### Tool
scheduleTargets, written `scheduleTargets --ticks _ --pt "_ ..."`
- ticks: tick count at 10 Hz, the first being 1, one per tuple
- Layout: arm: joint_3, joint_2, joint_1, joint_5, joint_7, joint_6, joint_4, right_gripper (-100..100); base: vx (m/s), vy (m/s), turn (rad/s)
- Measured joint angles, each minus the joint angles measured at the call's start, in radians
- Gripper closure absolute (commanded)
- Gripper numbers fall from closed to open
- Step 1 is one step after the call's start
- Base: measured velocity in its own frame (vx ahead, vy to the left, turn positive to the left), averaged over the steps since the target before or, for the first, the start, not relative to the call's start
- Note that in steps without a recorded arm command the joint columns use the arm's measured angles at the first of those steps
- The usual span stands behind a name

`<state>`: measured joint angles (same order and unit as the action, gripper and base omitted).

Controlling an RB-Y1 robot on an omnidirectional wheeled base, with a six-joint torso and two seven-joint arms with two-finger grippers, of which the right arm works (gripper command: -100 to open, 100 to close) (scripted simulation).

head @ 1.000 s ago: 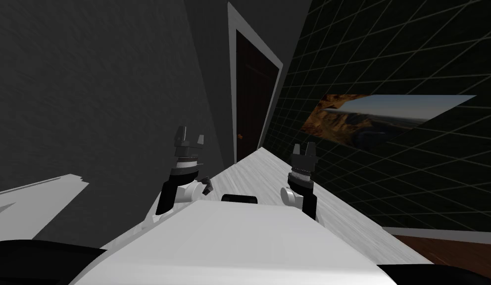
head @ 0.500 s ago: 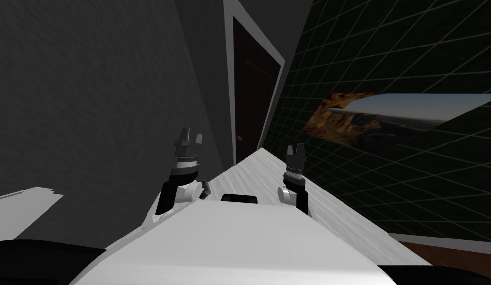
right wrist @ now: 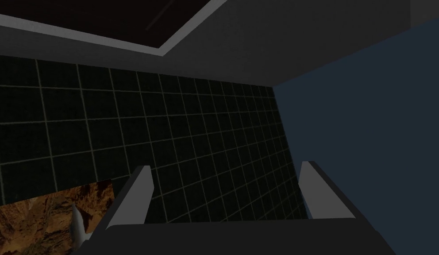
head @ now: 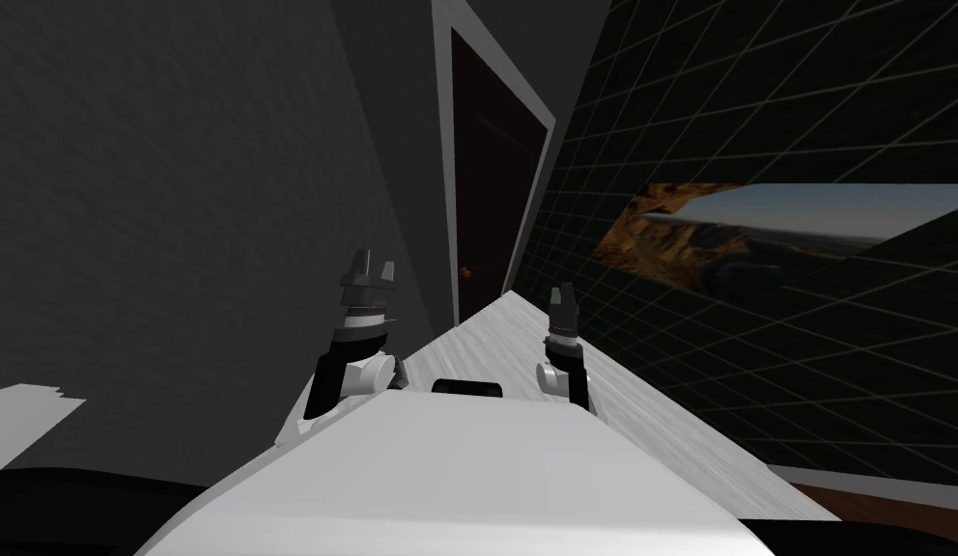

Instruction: Pull the door open

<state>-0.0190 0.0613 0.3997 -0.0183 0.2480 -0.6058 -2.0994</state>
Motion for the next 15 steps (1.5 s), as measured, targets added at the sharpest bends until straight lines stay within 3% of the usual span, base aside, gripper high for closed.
scheduleTargets --ticks 1,6,15 --pt "-0.007 0.001 -0.005 -0.011 0.017 0.004 0.013 -100 0.102 -0.013 -0.003" --pt "-0.026 0.013 -0.031 -0.054 0.086 -0.029 0.124 -100 0.079 -0.014 -0.002" --pt "-0.091 0.025 -0.103 -0.173 0.277 -0.078 0.374 -100 0.094 -0.016 0.0"
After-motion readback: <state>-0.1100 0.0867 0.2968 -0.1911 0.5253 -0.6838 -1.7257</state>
